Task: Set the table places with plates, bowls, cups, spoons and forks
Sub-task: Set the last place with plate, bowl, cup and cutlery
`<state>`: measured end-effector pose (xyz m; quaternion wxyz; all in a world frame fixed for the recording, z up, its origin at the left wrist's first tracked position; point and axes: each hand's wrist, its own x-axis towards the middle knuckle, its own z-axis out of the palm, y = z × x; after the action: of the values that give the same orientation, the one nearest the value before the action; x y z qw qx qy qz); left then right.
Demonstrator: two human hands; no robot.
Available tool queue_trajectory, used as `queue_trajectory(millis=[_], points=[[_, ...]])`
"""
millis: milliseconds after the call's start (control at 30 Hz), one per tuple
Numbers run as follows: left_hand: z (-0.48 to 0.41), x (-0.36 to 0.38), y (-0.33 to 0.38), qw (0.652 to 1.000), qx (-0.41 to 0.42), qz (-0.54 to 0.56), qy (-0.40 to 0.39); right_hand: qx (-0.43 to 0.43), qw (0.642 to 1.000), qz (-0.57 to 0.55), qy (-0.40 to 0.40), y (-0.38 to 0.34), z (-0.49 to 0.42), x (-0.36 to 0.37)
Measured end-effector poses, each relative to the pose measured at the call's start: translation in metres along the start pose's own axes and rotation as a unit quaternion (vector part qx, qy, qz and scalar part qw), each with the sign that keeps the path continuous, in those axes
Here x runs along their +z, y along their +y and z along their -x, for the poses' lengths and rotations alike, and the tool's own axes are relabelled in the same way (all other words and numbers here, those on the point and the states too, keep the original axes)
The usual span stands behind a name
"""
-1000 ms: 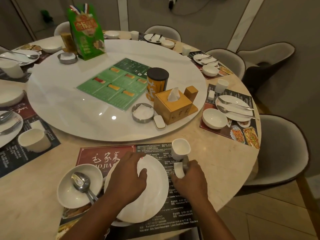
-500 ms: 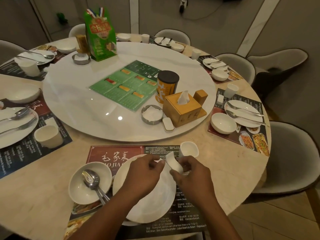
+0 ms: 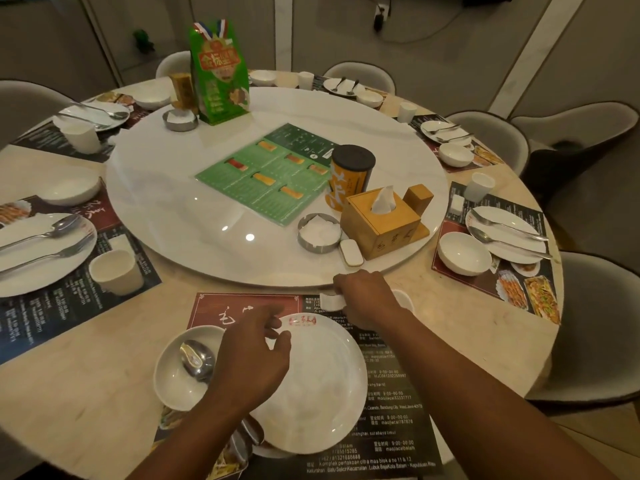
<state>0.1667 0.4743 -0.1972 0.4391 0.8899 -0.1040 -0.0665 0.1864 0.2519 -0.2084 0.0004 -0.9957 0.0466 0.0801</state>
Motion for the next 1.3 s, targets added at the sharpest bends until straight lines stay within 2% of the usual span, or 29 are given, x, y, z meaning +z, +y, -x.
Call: queue_trajectory(millis=[167,833,933,1000,1067,1167,1300], points=[[-0.001,-0.006,-0.007,1.0,-0.01,0.003,0.006,0.001,0.999,0.031,-0.011,-0.001,-0.006,0.009],[0.0,-0.004,-0.012,1.0,-0.011,-0.001,0.001,0.023,1.0,-0.006,0.0,0.005,-0.006,0.013],[0.001,-0.004,-0.011,1.0,-0.012,-0.005,0.002,0.016,1.0,-0.019,0.005,0.008,-0.005,0.012],[0.001,-0.003,-0.011,1.0,-0.014,-0.007,0.002,0.025,0.997,-0.075,0.019,0.016,-0.001,0.004],[0.001,-0.003,-0.011,1.0,-0.015,-0.007,0.0,0.076,0.978,-0.184,0.058,0.03,0.01,-0.007],[0.002,-0.003,-0.01,1.0,-0.01,-0.007,0.002,0.178,0.926,-0.305,0.131,0.056,0.038,-0.009],[0.007,0.002,-0.003,1.0,0.003,-0.008,-0.006,0.252,0.867,-0.419,0.099,0.071,0.077,0.022]])
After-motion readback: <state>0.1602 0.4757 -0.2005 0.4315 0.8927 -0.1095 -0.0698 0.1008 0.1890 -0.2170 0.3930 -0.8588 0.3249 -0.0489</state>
